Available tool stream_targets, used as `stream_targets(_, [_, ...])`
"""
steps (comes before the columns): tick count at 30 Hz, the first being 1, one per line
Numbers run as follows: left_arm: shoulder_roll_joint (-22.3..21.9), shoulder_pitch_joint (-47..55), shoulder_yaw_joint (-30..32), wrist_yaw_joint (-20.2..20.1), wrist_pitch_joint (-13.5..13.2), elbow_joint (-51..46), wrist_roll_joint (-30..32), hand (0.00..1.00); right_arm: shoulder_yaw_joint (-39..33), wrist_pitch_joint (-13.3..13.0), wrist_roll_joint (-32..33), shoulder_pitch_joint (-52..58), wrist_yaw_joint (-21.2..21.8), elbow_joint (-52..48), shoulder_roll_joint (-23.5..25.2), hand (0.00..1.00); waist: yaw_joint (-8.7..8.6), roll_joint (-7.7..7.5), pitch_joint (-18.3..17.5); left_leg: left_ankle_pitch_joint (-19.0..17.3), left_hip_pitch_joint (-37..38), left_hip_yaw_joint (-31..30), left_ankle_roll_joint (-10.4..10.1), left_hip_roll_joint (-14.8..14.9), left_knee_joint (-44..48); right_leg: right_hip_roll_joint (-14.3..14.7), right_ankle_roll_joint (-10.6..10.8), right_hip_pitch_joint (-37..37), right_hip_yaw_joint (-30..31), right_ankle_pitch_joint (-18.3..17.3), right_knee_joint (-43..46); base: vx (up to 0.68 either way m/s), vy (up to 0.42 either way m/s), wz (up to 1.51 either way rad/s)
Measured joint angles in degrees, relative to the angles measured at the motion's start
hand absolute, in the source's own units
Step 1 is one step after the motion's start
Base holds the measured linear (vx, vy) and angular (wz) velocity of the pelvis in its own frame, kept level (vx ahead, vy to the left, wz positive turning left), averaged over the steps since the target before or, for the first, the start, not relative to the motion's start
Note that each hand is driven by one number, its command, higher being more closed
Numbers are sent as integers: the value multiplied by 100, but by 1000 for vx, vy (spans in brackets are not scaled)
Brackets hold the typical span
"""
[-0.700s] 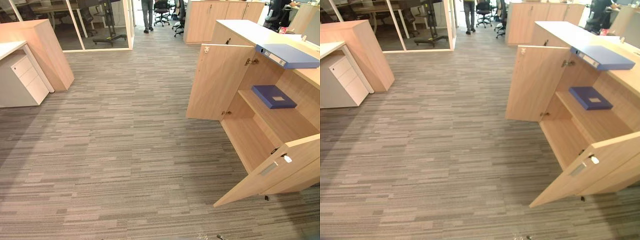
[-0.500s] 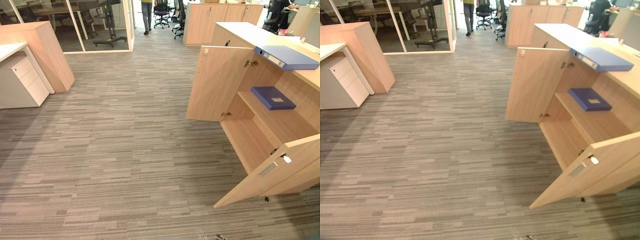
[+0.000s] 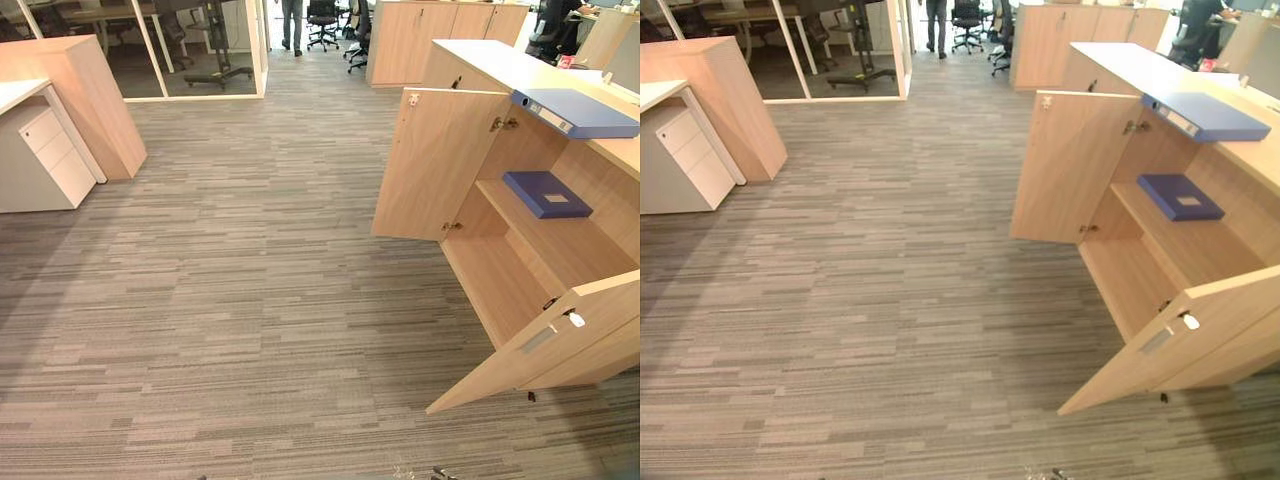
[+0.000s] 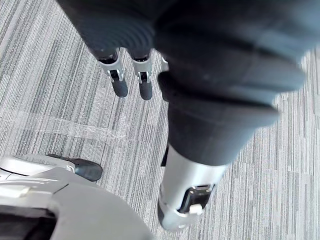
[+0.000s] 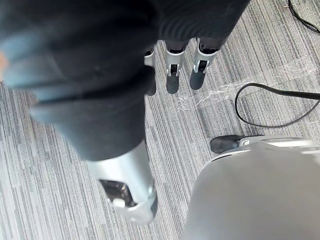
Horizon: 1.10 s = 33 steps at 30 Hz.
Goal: Walk over to the cabinet, pick up the folder, carry it to the office cabinet, place the folder inside the office cabinet, then close the office cabinet door
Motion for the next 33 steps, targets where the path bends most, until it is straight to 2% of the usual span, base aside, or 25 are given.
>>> stream_targets(9, [1, 0, -4, 170, -25, -129, 185, 0, 2, -6, 197, -50, -25, 1, 29, 0, 3, -37, 145, 19, -12, -77, -7, -18, 56, -21, 2, 42, -59, -2, 29, -16, -8, 4])
stream_targets(10, [11, -4, -3, 176, -39, -163, 188, 0, 12, -7, 198, -83, -26, 7, 36, 0, 0, -61, 202, -125, -142, -101, -14, -42, 366, -42, 2, 36, -71, -2, 57, -25, -1, 13])
stream_targets(11, [10, -13, 2, 180, -56, -262, 185, 0, 58, -12, 202, -137, -25, 51, 23, 0, 3, -42, 328, -515, -535, -123, -60, -56, 1188, -48, -9, 33, -120, -17, 115, -43, 0, 16])
stream_targets(13, [-1, -19, 9, 189, -62, -335, 183, 0, 79, -17, 214, -198, -24, 109, 2, 0, 2, -2, 422, -810, -838, -144, -144, -26, 1839, -7, -71, 31, -183, -67, 162, -70, -5, 19])
stream_targets(14, [-25, -37, 106, 222, -83, -385, 182, 0, 288, -17, 222, -266, -24, 112, -47, 0, 39, 9, 583, -1046, -1130, -155, -381, 33, 2604, 56, -155, 29, -205, -136, 211, -97, -7, 19])
stream_targets(15, [-42, -54, 154, 226, -83, -383, 183, 0, 288, -18, 222, -288, -24, 114, -51, 0, 71, 8, 647, -1087, -1285, -149, -448, 54, 2996, 83, -182, 63, -208, -153, 226, -131, -9, 13])
stream_targets(16, [-108, -47, 256, 226, -77, -389, 183, 0, 289, -15, 222, -303, -21, 128, -82, 0, 138, 86, 726, -1101, -1632, -104, -488, 108, 3814, 138, -231, 136, -201, -183, 231, -96, 0, 1])
stream_targets(17, [-172, -42, 376, 222, -54, -444, 178, 0, 301, -11, 223, -310, -21, 132, -105, 0, 173, 54, 789, -1044, -1894, -61, -601, 153, 4459, 150, -274, 246, -179, -212, 246, -48, 17, -2])
stream_targets(18, [-165, -23, 412, 218, -44, -441, 179, 0, 351, -10, 223, -308, -22, 140, -117, 0, 189, 65, 820, -1122, -2024, 13, -537, 208, 4752, 150, -295, 267, -175, -236, 276, 10, 45, -5])
stream_targets(19, [-173, -16, 435, 216, -21, -438, 175, 0, 468, -6, 217, -337, -22, 146, -140, 0, 204, 59, 837, -1320, -2229, 143, -454, 398, 5034, 134, -289, 308, -126, -266, 315, 31, 82, -11])
stream_targets(22, [-159, -62, 437, 228, -17, -444, 109, 0, 473, -4, 215, -356, -18, 172, -151, 0, 227, 39, 849, -1363, -2320, 78, -542, 649, 3972, -88, -185, 292, 0, -330, 343, 66, 141, -20])
stream_targets(23, [-144, -102, 436, 231, -13, -437, 111, 0, 468, -3, 212, -360, -17, 172, -161, 0, 226, 20, 856, -1252, -2332, -80, -568, 725, 3127, -284, -86, 276, 114, -395, 345, 150, 248, -27])
stream_targets(24, [-142, -114, 438, 231, -14, -436, 110, 0, 466, -2, 208, -360, -16, 173, -168, 0, 226, 17, 865, -1159, -2332, -165, -603, 753, 2797, -382, -28, 260, 145, -431, 345, 213, 347, -33])
stream_targets(25, [-138, -117, 439, 231, -14, -432, 110, 0, 453, -2, 208, -362, -16, 187, -173, 0, 225, 20, 872, -907, -2325, -239, -734, 838, 2216, -574, 108, 252, 234, -514, 339, 168, 276, -27])
stream_targets(26, [-134, -116, 438, 231, -14, -427, 109, 0, 450, -2, 207, -361, -17, 210, -176, 0, 226, 24, 865, -725, -2305, -200, -851, 885, 2055, -666, 184, 258, 301, -561, 335, 248, 388, -26])
stream_targets(27, [-123, -127, 429, 227, -15, -414, 110, 0, 439, 2, 205, -361, -17, 226, -179, 0, 210, 87, 819, -264, -2289, 76, -969, 851, 1994, -867, 321, 305, 398, -645, 295, 234, 343, -25])
stream_targets(28, [-123, -141, 422, 220, -15, -406, 110, 0, 387, 8, 193, -384, -8, 280, -174, 0, 208, 57, 819, -116, -2292, 245, -848, 697, 2025, -1071, 385, 298, 442, -691, 301, 404, 485, -28])
stream_targets(29, [-87, -176, 416, 210, -17, -380, 119, 0, 255, 29, 189, -415, 5, 377, -130, 0, 178, -73, 740, -148, -2293, 434, -767, 491, 2084, -1320, 380, 292, 444, -614, 445, 351, 373, -25])
stream_targets(30, [-70, -210, 412, 197, -18, -351, 131, 0, 180, 45, 172, -418, 19, 377, -107, 0, 170, -80, 725, -172, -2248, 519, -700, 414, 2099, -1425, 420, 291, 435, -555, 507, 419, 419, -30])
stream_targets(31, [-62, -222, 391, 159, -19, -328, 134, 0, 150, 73, 143, -428, 35, 377, -96, 0, 181, -68, 697, -272, -2031, 671, -465, 246, 2058, -1628, 609, 253, 480, -400, 683, 329, 329, -58])
stream_targets(33, [-84, -160, 352, 133, -34, -315, 140, 0, -18, 91, -12, -421, 86, 372, -101, 0, 269, -36, 583, -342, -1518, 980, -265, 20, 1744, -1908, 628, 104, 696, -375, 1265, 321, 320, -78])
